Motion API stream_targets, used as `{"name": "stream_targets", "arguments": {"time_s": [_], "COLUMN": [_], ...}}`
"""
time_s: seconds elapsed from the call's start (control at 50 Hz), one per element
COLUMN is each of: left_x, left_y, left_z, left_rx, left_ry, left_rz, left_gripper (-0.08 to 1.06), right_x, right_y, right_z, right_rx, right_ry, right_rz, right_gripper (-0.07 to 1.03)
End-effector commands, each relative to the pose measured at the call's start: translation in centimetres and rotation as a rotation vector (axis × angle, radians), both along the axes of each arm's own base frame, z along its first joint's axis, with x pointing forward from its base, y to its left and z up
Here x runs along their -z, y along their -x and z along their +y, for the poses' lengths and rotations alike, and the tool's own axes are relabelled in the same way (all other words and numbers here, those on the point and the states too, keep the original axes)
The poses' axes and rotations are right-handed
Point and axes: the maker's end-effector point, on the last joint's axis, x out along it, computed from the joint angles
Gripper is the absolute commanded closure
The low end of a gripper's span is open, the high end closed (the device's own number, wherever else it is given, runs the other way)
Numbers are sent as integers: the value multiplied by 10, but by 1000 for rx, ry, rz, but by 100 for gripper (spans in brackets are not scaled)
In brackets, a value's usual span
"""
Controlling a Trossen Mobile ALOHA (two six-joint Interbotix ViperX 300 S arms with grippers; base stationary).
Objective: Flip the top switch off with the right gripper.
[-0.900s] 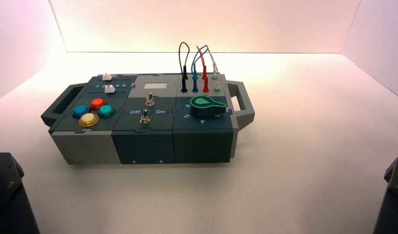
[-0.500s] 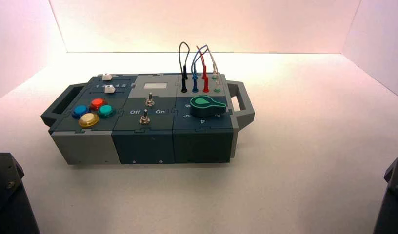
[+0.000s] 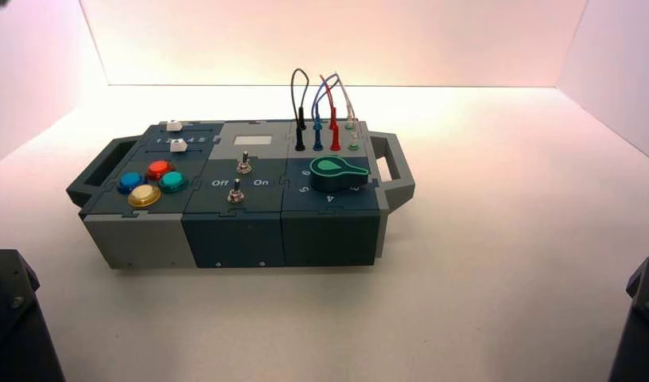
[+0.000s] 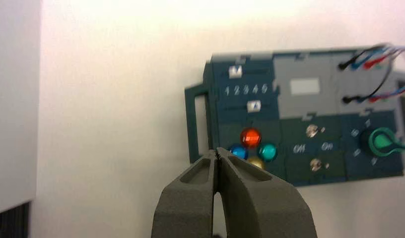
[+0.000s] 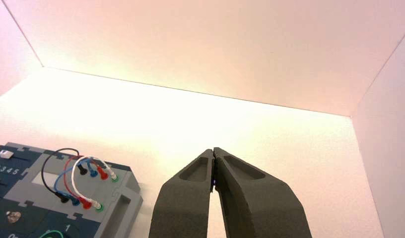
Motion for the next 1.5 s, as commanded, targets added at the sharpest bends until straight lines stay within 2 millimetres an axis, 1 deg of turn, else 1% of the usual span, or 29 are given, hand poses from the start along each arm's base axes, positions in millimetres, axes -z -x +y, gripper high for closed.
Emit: {"name": "stream_targets", "arguments": {"time_s": [0.02, 0.22, 0.42, 0.62, 0.76, 0.82, 0.9, 0.94, 1.08, 1.18, 1.36, 1.5], "left_x": [14, 40, 70, 90, 105, 112, 117, 118, 127, 142, 172, 188], "left_y": [-5, -19, -31, -47, -53, -53, -56, -58, -66, -71, -69, -70], "left_z": [4, 5, 7, 9, 23, 33, 42, 43, 44, 44, 42, 39], "left_rx": [14, 11, 9, 0, -16, -27, -48, -52, -52, -49, -40, -28], "left_ry": [-26, -29, -26, -25, -56, -84, -106, -107, -105, -102, -92, -92], "left_rz": [67, 155, 291, 361, 424, 455, 471, 470, 478, 497, 572, 593], "left_gripper": [100, 100, 100, 100, 100, 100, 100, 100, 100, 100, 100, 100], "right_x": [-13, -18, -27, -27, -29, -29, -29, -29, -29, -30, -32, -33], "right_y": [-2, 1, 7, 8, 8, 8, 8, 8, 8, 8, 8, 9], "right_z": [1, 0, -1, -2, -1, -1, -2, -2, -1, -2, -2, -2], "right_rx": [1, 1, 1, 1, -1, -1, 1, 1, -1, 1, 1, 2], "right_ry": [-8, -12, -22, -22, -23, -23, -22, -22, -23, -22, -24, -25], "right_rz": [-20, -37, -77, -74, -77, -77, -77, -77, -77, -82, -89, -93], "right_gripper": [98, 98, 98, 98, 98, 98, 98, 98, 98, 98, 98, 98]}}
